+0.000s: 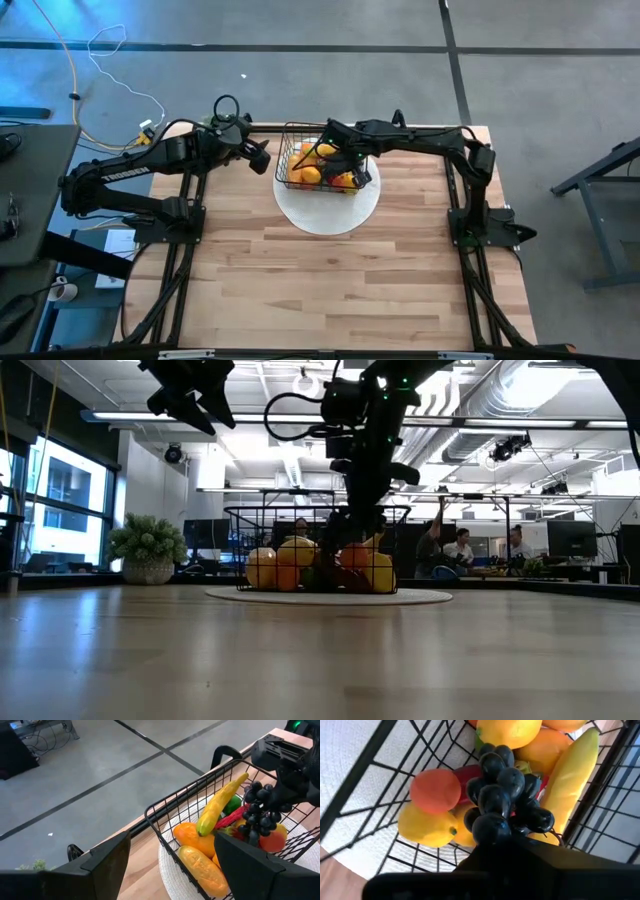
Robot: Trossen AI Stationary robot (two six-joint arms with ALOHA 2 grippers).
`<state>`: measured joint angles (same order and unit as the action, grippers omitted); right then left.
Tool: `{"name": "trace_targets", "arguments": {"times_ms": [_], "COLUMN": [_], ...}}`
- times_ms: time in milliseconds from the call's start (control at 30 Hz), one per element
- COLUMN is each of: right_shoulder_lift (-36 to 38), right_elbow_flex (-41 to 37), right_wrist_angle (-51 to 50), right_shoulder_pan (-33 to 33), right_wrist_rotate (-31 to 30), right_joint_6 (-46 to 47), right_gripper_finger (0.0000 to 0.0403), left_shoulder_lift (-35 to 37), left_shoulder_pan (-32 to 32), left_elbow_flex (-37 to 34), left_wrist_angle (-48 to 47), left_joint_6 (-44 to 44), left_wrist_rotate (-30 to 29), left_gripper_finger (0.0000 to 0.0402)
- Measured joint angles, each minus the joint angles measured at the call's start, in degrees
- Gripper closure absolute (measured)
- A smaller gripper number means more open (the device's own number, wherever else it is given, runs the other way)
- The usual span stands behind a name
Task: Build produce basket
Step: Put the grapes into the wire basket, then return to Home Position
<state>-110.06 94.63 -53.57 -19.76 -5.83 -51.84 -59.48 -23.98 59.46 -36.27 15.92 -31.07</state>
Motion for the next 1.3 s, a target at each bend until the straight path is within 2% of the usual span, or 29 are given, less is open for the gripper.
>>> {"name": "trace_targets", "arguments": {"times_ms": [133,433,567,800,1000,1100,1200,1300], "right_shoulder_lift": [0.0,0.0,0.2,2.3,4.6,6.0,8.1,10.5], "right_elbow_flex": [0.1,0.2,0.2,0.2,0.2,0.2,0.2,0.2], "right_wrist_angle": [-0.2,-0.7,-1.2,-0.8,-0.4,-0.1,0.2,1.5], "right_shoulder_pan": [0.0,0.0,0.0,-0.4,-1.0,-1.0,-0.7,0.0], "right_wrist_rotate": [0.0,-0.1,0.0,0.0,0.2,0.3,0.5,0.6], "right_joint_6": [2.4,2.6,4.8,10.1,22.3,28.7,35.3,41.7], "right_gripper_finger": [0.0371,0.0266,0.0238,0.0227,0.0226,0.0226,0.0226,0.0226], "left_shoulder_lift": [0.0,0.0,0.0,0.0,0.4,1.0,2.7,5.1], "left_shoulder_pan": [0.0,0.0,0.0,0.0,0.0,0.9,3.0,5.6], "left_elbow_flex": [0.0,0.0,0.0,0.0,0.0,-0.1,-2.2,-5.4], "left_wrist_angle": [0.0,0.0,0.0,0.0,-0.8,-1.9,-1.0,0.3], "left_joint_6": [0.0,0.0,0.3,1.6,3.5,3.7,4.1,5.2], "left_wrist_rotate": [0.0,-0.5,-0.5,1.4,14.0,18.0,17.3,13.5], "left_gripper_finger": [0.0122,0.0122,0.0122,0.0122,0.0122,0.0122,0.0122,0.0122]}}
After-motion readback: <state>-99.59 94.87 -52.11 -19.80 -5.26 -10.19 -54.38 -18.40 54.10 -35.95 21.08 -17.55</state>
